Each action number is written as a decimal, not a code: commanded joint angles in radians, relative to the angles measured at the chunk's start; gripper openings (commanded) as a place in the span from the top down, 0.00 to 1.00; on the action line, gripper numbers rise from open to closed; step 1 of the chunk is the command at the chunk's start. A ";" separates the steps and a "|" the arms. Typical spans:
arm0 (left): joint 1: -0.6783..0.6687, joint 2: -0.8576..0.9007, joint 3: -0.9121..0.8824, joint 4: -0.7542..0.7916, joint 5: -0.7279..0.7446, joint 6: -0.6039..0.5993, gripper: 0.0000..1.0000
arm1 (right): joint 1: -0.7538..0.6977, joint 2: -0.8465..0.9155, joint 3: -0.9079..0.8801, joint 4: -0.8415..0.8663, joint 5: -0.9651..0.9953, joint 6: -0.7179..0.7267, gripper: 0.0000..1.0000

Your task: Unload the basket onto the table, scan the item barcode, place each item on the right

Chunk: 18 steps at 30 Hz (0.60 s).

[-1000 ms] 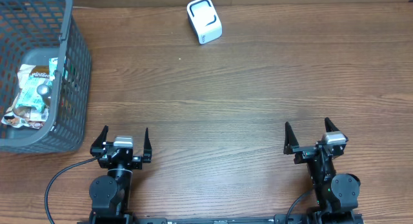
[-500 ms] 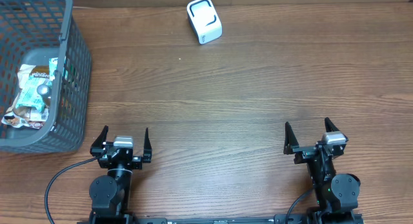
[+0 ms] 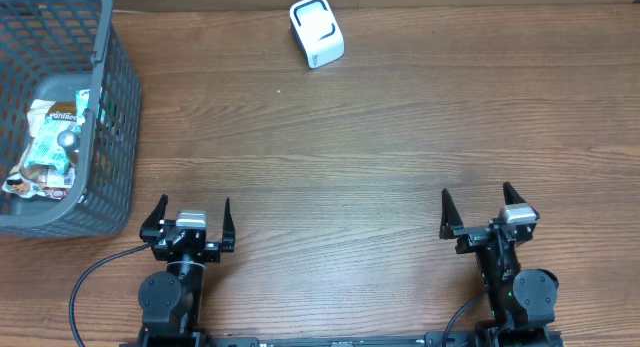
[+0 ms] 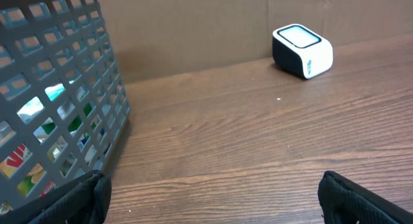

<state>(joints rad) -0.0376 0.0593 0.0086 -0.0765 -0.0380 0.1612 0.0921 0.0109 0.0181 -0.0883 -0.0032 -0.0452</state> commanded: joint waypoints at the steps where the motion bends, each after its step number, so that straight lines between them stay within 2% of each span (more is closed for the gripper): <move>1: -0.002 -0.001 -0.004 0.002 0.012 0.018 0.00 | -0.003 -0.008 -0.010 0.005 -0.009 0.005 0.00; 5: -0.002 -0.001 -0.004 0.074 0.013 0.021 0.00 | -0.003 -0.008 -0.010 0.005 -0.009 0.004 0.00; 10: -0.002 -0.001 0.007 0.256 0.197 0.023 0.01 | -0.003 -0.008 -0.010 0.005 -0.009 0.004 0.00; 13: -0.002 -0.001 0.055 0.342 0.257 -0.013 0.00 | -0.003 -0.008 -0.010 0.005 -0.009 0.004 0.00; 15: -0.002 0.000 0.127 0.321 0.263 -0.068 0.00 | -0.003 -0.008 -0.010 0.005 -0.009 0.004 0.00; 18: -0.002 0.000 0.269 0.214 0.313 -0.083 0.00 | -0.003 -0.008 -0.010 0.005 -0.009 0.004 0.00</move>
<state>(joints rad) -0.0376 0.0616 0.1410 0.1753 0.1883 0.1253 0.0921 0.0109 0.0181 -0.0895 -0.0036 -0.0448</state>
